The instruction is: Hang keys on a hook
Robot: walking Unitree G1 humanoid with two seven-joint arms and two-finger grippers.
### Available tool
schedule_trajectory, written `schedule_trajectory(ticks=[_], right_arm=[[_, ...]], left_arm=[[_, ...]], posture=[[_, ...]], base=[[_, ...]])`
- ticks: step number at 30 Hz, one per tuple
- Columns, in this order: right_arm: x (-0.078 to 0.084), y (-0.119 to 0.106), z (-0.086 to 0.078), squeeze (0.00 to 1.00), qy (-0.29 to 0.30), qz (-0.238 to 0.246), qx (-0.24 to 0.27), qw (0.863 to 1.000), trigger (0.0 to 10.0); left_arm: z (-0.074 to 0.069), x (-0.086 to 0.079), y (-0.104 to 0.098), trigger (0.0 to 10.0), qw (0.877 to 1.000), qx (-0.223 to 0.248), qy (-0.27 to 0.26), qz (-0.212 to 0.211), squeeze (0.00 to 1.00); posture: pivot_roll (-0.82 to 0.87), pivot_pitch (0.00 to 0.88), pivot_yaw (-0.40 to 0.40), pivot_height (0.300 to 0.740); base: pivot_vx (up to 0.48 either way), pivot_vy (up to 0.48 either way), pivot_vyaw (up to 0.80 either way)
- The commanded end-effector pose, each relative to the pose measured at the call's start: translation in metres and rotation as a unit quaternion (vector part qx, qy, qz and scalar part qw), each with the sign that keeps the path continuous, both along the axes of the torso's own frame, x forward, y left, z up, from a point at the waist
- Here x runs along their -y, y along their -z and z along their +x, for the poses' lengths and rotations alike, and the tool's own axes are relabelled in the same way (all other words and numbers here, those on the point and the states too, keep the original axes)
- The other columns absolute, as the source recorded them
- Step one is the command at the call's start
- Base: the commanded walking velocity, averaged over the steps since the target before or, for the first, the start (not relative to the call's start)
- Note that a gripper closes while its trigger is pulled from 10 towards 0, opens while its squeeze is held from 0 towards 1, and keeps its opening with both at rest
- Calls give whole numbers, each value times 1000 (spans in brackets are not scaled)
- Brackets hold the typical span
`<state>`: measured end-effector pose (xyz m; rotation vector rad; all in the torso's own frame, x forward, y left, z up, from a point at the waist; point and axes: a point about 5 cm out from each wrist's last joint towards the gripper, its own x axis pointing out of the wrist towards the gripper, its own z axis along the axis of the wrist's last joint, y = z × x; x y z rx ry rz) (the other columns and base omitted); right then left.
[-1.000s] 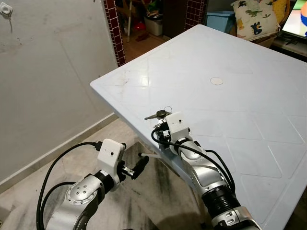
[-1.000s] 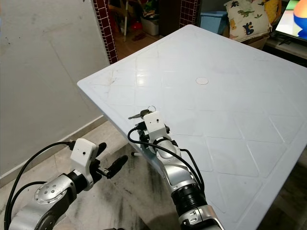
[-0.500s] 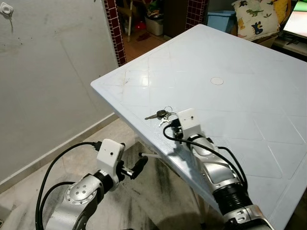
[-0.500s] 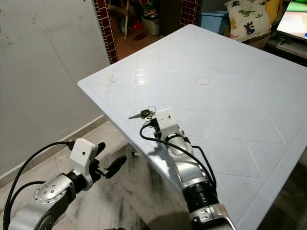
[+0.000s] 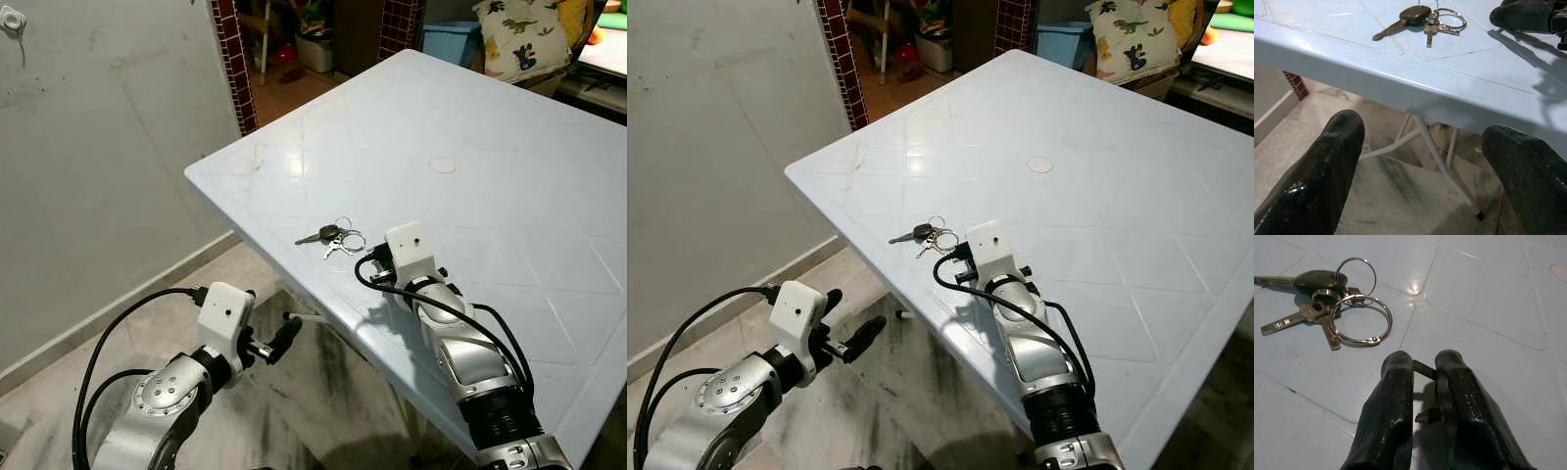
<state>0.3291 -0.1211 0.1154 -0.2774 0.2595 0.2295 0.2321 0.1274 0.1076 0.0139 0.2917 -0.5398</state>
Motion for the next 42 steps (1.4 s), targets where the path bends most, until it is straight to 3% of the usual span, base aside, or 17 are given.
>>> schedule_trajectory(ticks=[1,6,11,40,42], right_arm=[[2,13,-6,0,4,5,-32,999,0],[-1,15,-8,0,0,18,-43,999,0],[-12,2,-6,0,-11,92,-22,995,0],[-9,-3,-3,0,-12,93,-14,996,0],[-9,-10,-2,0,-14,107,4,994,0]], left_arm=[[1,-3,-1,10000,1000,4,-1,11,0],[1,-3,-1,10000,1000,5,-3,11,0],[1,-3,-1,10000,1000,7,-6,11,0],[1,0,-1,10000,1000,9,-11,8,0],[2,1,0,10000,1000,8,-12,6,0]], posture=[[80,118,74,740],[83,116,73,740],[84,110,68,740],[79,105,54,740],[64,100,43,740]], base=[[0,0,0],[0,0,0],[0,0,0],[0,0,0],[0,0,0]])
